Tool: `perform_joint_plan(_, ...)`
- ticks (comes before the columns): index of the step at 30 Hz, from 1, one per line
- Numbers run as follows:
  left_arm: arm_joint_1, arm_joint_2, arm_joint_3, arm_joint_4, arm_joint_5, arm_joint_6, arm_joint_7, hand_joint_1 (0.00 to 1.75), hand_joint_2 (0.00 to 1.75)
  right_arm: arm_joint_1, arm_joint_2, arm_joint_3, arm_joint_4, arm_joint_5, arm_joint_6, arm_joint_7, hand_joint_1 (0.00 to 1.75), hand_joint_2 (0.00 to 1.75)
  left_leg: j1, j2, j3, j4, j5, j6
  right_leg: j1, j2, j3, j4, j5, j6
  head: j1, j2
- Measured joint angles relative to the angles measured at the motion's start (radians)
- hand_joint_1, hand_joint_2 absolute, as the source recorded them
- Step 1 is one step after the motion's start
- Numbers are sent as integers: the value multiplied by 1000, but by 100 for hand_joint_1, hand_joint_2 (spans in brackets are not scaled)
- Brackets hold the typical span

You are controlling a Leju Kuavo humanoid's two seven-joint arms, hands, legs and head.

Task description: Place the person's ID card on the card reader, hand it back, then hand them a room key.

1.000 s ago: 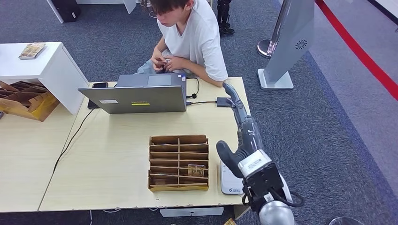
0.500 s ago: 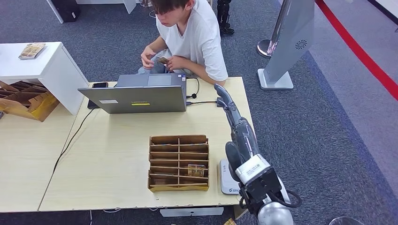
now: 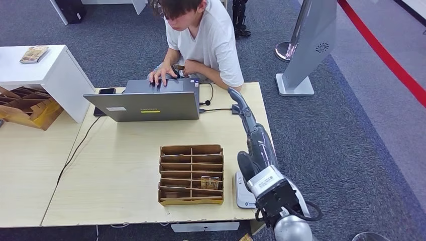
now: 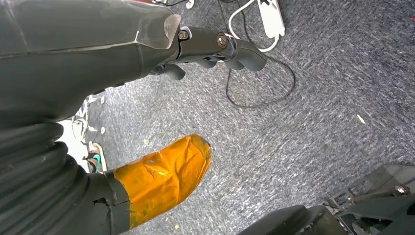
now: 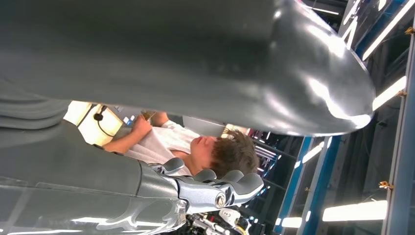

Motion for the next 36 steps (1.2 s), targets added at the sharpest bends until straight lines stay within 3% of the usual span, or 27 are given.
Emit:
perform_joint_plan(9, 0, -1, 0, 0, 2, 0, 0, 0, 175, -1, -1, 0, 3, 50, -32, 16, 0, 0, 0, 0, 0, 0, 0, 0, 0, 0, 0, 0, 0, 0, 0, 0)
perform_joint_plan(21, 1, -2, 0, 0, -28, -11, 10, 0, 175, 69, -9, 8, 17, 476, -198, 28, 0, 0, 0, 0, 0, 0, 0, 0, 0, 0, 0, 0, 0, 0, 0, 0)
perform_joint_plan(24, 0, -2, 0, 0, -32, -14, 12, 0, 175, 91, -13, 11, 25, 522, -209, 35, 0, 0, 0, 0, 0, 0, 0, 0, 0, 0, 0, 0, 0, 0, 0, 0)
perform_joint_plan(28, 0, -2, -1, 0, -34, -15, 13, 0, 175, 104, -17, 13, 33, 538, -214, 37, 0, 175, 0, 0, 0, 0, 0, 0, 0, 0, 0, 0, 0, 0, 0, 0)
perform_joint_plan(36, -1, -1, -3, 0, -50, -30, 15, 0, 175, 125, -20, 25, 79, 663, -267, 59, 0, 175, 0, 0, 0, 0, 0, 0, 0, 0, 0, 0, 0, 0, 0, 0)
